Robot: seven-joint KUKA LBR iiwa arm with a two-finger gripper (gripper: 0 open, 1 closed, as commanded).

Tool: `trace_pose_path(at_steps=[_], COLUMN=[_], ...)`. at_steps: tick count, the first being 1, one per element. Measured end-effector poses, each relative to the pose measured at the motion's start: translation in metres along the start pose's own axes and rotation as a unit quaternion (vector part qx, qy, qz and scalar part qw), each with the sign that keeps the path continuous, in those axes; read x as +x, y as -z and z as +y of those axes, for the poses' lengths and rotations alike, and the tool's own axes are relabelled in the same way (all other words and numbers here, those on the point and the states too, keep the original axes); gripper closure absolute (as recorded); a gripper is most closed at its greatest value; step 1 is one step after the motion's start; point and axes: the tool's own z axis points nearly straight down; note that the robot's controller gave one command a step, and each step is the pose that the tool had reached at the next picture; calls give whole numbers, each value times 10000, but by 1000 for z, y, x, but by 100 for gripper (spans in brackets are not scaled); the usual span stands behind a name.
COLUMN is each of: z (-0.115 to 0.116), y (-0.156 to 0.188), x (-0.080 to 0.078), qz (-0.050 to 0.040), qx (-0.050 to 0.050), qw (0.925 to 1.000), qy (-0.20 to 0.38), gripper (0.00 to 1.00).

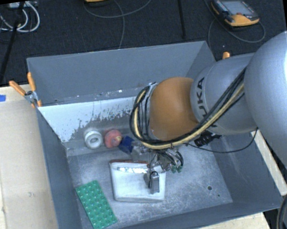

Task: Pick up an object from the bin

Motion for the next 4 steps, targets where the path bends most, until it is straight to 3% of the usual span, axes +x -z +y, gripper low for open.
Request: trace_pose_path(at_steps=[1,2,3,4], z=[33,37,50,45], y=[4,4,5,4], x=[21,-5,14,3], qz=[-94,-41,-123,-63], qx=[23,18,34,18], qw=[9989,9971,9871,9753], qy=[-449,756,1597,2209], gripper=[0,0,0,0])
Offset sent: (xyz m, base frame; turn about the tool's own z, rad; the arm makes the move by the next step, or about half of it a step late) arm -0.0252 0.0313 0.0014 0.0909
